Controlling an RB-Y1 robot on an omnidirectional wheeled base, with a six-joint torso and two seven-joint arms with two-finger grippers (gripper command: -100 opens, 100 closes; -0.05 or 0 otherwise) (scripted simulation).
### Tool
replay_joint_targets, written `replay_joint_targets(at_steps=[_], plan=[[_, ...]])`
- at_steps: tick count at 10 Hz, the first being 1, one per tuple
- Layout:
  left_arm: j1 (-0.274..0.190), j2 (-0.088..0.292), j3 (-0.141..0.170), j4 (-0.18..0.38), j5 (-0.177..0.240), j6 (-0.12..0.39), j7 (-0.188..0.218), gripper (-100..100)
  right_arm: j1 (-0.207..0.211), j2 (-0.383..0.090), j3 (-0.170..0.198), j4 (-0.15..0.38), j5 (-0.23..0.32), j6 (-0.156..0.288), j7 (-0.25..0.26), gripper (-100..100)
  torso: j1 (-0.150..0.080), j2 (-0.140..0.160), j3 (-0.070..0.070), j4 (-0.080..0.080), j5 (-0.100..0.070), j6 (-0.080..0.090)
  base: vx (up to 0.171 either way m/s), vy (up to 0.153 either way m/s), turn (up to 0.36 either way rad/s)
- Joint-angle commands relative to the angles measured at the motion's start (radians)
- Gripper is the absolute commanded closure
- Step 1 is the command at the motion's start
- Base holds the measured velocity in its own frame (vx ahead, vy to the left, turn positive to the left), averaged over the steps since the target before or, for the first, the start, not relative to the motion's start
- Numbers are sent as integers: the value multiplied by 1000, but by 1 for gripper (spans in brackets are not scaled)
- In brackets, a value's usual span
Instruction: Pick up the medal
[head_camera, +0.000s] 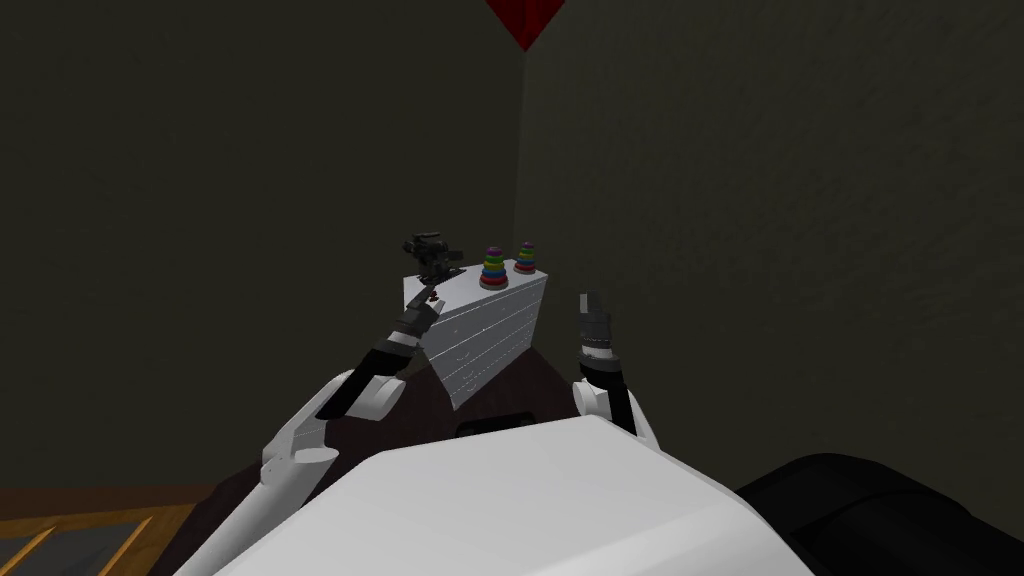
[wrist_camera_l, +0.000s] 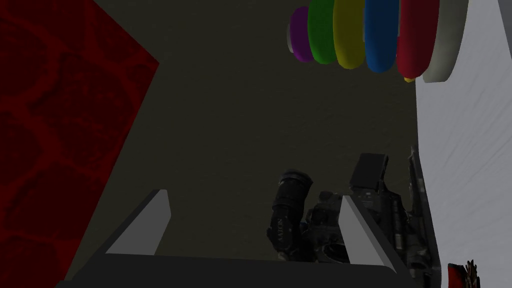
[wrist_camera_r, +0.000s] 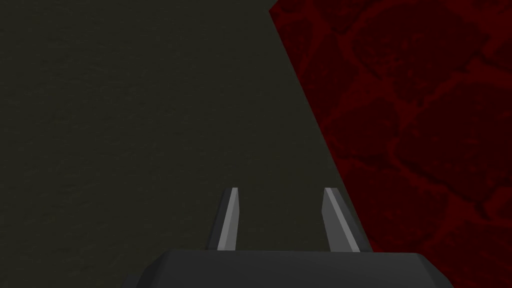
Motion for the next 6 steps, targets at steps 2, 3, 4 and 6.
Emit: replay_joint_targets(at_steps=[2,3,4,6], plan=[[-54,76,-18,20,23,58,-4,-100,0,0,0,0,0,0,0,0,0,-1,0,0,0,0,-70,8,11],[-54,103,-18,20,23,58,-4,-100,0,0,0,0,0,0,0,0,0,0,0,0,0,0,-69,4,4],[-88,136,-29,31,41,97,-7,-100,0,0,0,0,0,0,0,0,0,-1,0,0,0,0,-72,-1,15],[-121,199,-42,43,60,137,-11,-100,0,0,0,0,0,0,0,0,0,-1,-1,0,0,0,-52,-4,8]])
